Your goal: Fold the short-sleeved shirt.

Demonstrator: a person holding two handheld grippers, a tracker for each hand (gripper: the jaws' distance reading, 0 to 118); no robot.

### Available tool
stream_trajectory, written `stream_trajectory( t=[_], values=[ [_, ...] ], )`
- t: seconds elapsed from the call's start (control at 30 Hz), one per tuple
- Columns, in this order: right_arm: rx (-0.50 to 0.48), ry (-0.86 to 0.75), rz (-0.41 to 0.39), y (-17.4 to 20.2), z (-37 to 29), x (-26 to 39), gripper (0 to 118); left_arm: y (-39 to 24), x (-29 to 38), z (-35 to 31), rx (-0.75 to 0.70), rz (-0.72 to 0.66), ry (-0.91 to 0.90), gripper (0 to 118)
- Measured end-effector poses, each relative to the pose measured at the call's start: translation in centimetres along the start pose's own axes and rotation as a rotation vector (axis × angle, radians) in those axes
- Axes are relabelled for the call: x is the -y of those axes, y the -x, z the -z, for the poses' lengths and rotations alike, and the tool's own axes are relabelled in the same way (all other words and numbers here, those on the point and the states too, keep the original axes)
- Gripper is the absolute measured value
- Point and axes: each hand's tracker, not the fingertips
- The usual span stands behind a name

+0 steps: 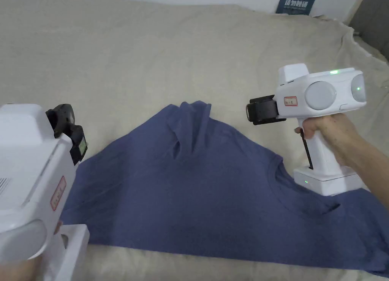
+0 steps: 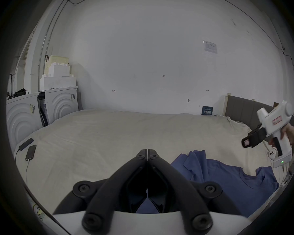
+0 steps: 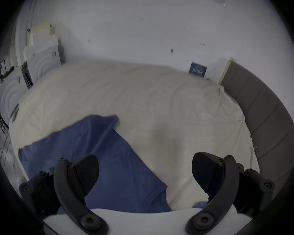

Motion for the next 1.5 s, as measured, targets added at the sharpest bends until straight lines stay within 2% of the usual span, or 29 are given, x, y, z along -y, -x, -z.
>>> stream_trajectory(
  t=[0.17,0.27,0.4,0.5,0.63,0.7,0.73,0.8,0.83,0.87,0.9,0.93,1.03,1.07,1.1,1.27,1.4,1.5],
  values=[
    [0.011,0.161,-0.054,1.3,7.0,-1.8,111,0.9,0.6,1.4,-0.034,-0.019,0.023,0],
    [0.002,0.207,-0.036,1.9,10.4,-2.3,109,1.3,1.3,2.5,-0.063,-0.01,0.059,0],
    [-0.011,0.267,0.007,2.3,13.3,-2.5,96,1.8,2.4,3.7,-0.081,-0.03,0.108,0],
    [-0.042,0.28,0.047,2.4,14.2,-2.4,75,2.0,3.3,4.7,-0.088,-0.023,0.143,0],
    [-0.079,0.321,-0.011,3.2,15.0,-2.1,56,2.1,4.1,5.5,-0.085,-0.035,0.172,0],
    [-0.092,0.316,-0.004,3.4,15.0,-2.1,44,2.0,4.4,5.9,-0.083,-0.035,0.185,0],
    [-0.102,0.323,0.012,3.2,15.0,-2.2,37,1.9,4.4,6.1,-0.083,-0.036,0.193,0],
    [-0.134,0.326,0.035,3.1,14.8,-2.4,2,2.0,4.4,6.4,-0.079,-0.03,0.236,0],
    [-0.136,0.32,0.038,3.2,14.6,-2.5,2,2.1,4.3,6.7,-0.084,-0.025,0.265,6],
    [-0.131,0.315,0.036,3.2,14.3,-2.5,2,2.4,4.2,7.0,-0.082,-0.033,0.301,18],
    [-0.133,0.315,0.034,3.2,14.1,-2.5,2,3.0,4.2,7.2,-0.092,-0.065,0.322,34],
    [-0.138,0.312,0.026,3.2,13.8,-2.5,2,3.5,4.0,7.3,-0.087,-0.123,0.336,57],
    [-0.13,0.279,0.023,3.0,12.3,-2.6,2,5.3,3.0,7.2,-0.069,-0.244,0.41,79],
    [-0.137,0.27,0.028,2.8,11.7,-2.7,2,5.8,2.8,7.1,-0.081,-0.262,0.411,100],
    [-0.137,0.256,0.025,2.8,11.0,-2.8,2,6.3,2.6,6.9,-0.093,-0.272,0.41,107],
    [-0.14,0.182,0.02,2.5,7.6,-3.4,2,10.3,1.6,5.9,-0.153,-0.353,0.521,109],
    [-0.134,0.144,0.014,2.7,5.7,-3.4,2,13.5,2.2,5.3,-0.232,-0.261,0.671,109],
    [-0.127,0.125,0.007,2.9,4.7,-3.3,2,15.2,3.7,5.4,-0.268,-0.26,0.791,109]
  ],
)
